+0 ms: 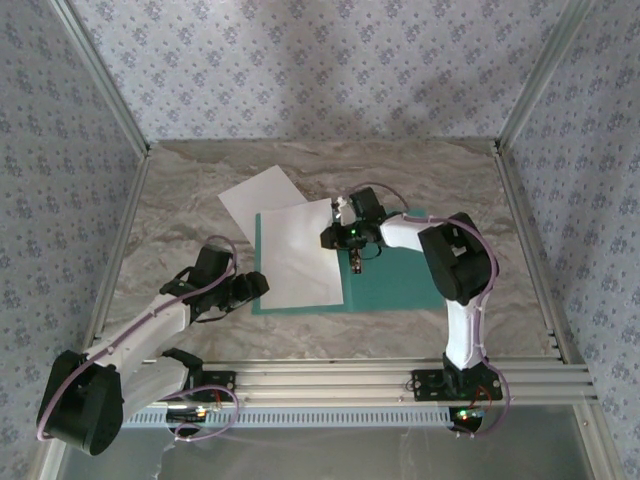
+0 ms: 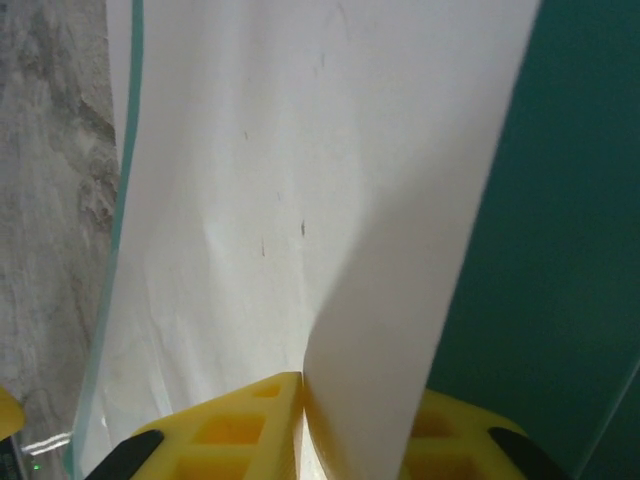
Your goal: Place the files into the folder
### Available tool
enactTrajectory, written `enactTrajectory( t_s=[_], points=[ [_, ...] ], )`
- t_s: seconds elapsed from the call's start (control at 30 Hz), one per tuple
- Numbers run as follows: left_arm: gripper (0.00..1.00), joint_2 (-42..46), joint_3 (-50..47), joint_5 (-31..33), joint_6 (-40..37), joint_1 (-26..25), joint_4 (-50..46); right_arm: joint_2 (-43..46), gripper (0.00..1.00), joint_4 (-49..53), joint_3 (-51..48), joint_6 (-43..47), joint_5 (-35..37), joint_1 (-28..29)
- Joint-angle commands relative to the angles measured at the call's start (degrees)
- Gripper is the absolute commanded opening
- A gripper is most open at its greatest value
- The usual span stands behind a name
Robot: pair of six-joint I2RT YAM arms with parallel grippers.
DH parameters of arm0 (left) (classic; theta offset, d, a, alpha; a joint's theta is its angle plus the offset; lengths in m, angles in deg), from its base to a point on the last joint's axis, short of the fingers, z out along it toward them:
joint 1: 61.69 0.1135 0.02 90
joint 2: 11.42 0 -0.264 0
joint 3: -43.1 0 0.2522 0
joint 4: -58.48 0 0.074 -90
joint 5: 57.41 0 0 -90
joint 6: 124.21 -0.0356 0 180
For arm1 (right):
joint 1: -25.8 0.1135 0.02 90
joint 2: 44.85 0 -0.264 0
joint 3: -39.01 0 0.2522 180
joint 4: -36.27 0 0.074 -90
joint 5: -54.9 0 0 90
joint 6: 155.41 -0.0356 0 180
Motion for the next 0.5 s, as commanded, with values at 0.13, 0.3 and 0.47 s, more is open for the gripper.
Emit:
enactTrajectory(
  t_s=[0.13,0.3,0.47],
  points=[
    [0.67,0.91,-0.37,0.65,-0.39,-0.25,-1.01,2.62,0.19,-5.43,-2.56,-0.86,-3.13,-0.76],
    [0.67,0.80,-0.27,0.74,-0.41,-0.26,-0.75,1.26,0.29,-5.76,-2.02,-1.64,-3.87,-0.95],
    [0.67,0.50,-0.20,0.68,-0.51,-0.26,-0.67,0.18,0.27,-6.22,-1.75,-2.14,-3.68,-0.91]
  ],
)
